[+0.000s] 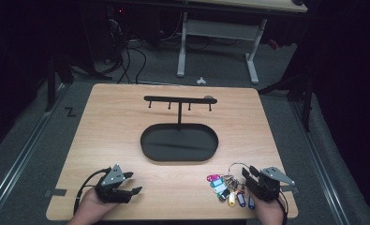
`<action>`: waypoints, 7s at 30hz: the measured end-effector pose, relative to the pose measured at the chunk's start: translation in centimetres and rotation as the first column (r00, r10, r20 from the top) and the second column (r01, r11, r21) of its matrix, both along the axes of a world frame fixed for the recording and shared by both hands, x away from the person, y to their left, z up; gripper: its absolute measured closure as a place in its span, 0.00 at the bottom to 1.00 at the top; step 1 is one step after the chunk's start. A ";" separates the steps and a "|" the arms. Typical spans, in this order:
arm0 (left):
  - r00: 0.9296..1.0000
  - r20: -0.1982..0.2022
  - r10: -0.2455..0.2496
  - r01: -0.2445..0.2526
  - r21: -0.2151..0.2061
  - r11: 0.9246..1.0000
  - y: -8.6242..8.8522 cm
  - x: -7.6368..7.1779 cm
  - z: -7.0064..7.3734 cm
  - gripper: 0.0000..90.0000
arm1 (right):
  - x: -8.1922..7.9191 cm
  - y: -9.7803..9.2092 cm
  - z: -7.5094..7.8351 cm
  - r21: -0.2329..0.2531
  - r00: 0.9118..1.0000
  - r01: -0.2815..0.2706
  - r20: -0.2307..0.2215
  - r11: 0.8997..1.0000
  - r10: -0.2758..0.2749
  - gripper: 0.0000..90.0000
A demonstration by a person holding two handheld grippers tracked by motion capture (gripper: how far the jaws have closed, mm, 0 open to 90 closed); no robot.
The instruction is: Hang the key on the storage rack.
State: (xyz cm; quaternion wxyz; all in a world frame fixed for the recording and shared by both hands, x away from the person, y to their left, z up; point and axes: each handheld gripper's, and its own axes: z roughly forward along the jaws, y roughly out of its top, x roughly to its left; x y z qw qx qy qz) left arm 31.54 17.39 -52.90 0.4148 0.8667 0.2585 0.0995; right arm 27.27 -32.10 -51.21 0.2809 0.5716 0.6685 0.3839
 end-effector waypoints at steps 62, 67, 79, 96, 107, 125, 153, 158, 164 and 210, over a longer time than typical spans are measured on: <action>1.000 0.010 -0.029 0.029 -0.016 0.999 0.2 -0.3 0.5 0.38 | 9.5 5.9 3.4 -0.197 0.745 -0.223 -0.667 0.955 0.036 0.65; 1.000 0.013 -0.028 0.029 -0.018 0.999 0.2 -0.3 0.5 0.38 | 10.2 6.2 3.0 -0.185 0.706 -0.214 -0.708 0.959 0.021 0.70; 1.000 0.011 -0.030 0.030 -0.017 0.999 0.2 -0.3 0.5 0.38 | 11.0 6.8 2.4 -0.199 0.659 -0.293 -0.751 0.935 0.046 0.92; 0.999 0.008 -0.031 0.031 -0.017 0.999 0.0 -0.3 0.3 0.38 | 11.7 7.8 2.9 -0.252 0.585 -0.461 -0.807 0.851 0.078 0.95; 0.999 0.005 -0.036 0.037 -0.013 0.999 0.1 -0.3 0.4 0.38 | 12.0 8.2 2.4 -0.253 0.548 -0.481 -0.834 0.839 0.062 0.89; 0.999 0.004 -0.045 0.045 -0.010 0.999 -0.1 -0.4 0.3 0.38 | 12.6 7.3 2.4 -0.169 0.523 -0.467 -0.844 0.868 0.117 0.95; 0.999 0.001 -0.048 0.048 -0.004 0.999 -0.1 -0.3 0.3 0.38 | 11.6 8.6 4.2 -0.238 0.539 -0.587 -0.828 0.774 0.153 0.97; 0.999 0.004 -0.052 0.052 -0.001 0.999 -0.2 -0.4 0.3 0.38 | 11.1 8.6 6.1 -0.255 0.576 -0.587 -0.799 0.768 0.175 0.97; 0.999 -0.002 -0.054 0.054 0.004 0.999 -0.2 -0.3 0.2 0.38 | 10.5 8.3 7.4 -0.268 0.597 -0.593 -0.779 0.759 0.192 0.97; 0.998 -0.006 -0.062 0.063 0.019 0.998 -0.3 -0.4 0.1 0.38 | 9.9 6.4 15.2 -0.374 0.711 -0.527 -0.686 0.763 0.154 0.98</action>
